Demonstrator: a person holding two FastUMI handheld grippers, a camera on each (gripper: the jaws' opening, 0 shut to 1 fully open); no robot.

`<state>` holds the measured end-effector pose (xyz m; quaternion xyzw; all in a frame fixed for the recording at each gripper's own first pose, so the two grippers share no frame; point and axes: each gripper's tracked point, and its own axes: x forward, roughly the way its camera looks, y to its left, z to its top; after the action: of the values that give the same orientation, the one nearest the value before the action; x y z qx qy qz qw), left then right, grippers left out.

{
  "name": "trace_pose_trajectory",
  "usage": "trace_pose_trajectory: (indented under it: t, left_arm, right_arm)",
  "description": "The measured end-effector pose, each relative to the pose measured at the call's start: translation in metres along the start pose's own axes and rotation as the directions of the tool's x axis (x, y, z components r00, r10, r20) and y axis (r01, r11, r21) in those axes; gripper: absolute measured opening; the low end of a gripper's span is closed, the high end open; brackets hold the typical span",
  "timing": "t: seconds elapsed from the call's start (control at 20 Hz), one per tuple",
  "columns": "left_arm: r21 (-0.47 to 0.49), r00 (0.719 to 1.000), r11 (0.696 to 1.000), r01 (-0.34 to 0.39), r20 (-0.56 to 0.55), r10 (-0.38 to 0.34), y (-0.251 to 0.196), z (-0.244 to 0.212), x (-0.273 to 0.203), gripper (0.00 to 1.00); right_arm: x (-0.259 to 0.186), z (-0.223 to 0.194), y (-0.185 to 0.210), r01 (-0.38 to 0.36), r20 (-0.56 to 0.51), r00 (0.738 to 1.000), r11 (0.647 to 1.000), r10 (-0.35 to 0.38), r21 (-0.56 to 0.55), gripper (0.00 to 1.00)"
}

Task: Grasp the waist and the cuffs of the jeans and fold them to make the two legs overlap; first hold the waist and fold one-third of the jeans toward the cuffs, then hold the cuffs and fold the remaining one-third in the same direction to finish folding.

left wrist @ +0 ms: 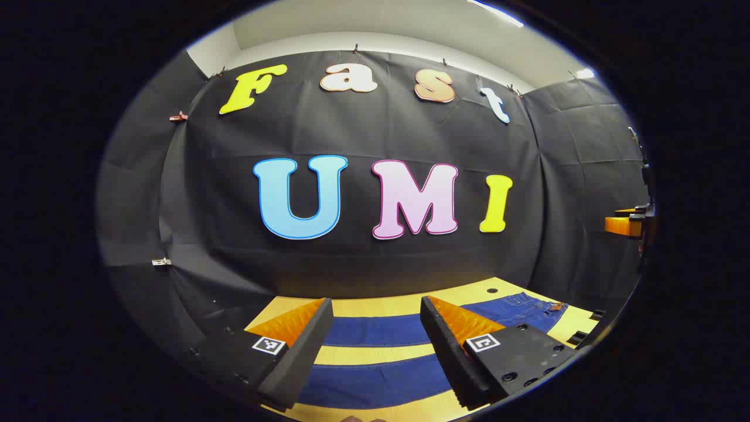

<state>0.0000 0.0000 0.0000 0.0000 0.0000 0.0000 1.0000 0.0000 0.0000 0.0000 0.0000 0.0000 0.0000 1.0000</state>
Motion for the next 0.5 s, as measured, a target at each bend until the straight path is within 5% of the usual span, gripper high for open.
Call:
trace_pose_trajectory:
  t: [0.5]
  left_arm:
    - [-0.007,1.000,1.000,-0.004,0.015,0.004,0.0049,0.0042,-0.0072,0.96]
  right_arm:
    - [-0.0057,0.0008,-0.0012,0.000,0.007,1.000,1.000,0.000,-0.002,0.97]
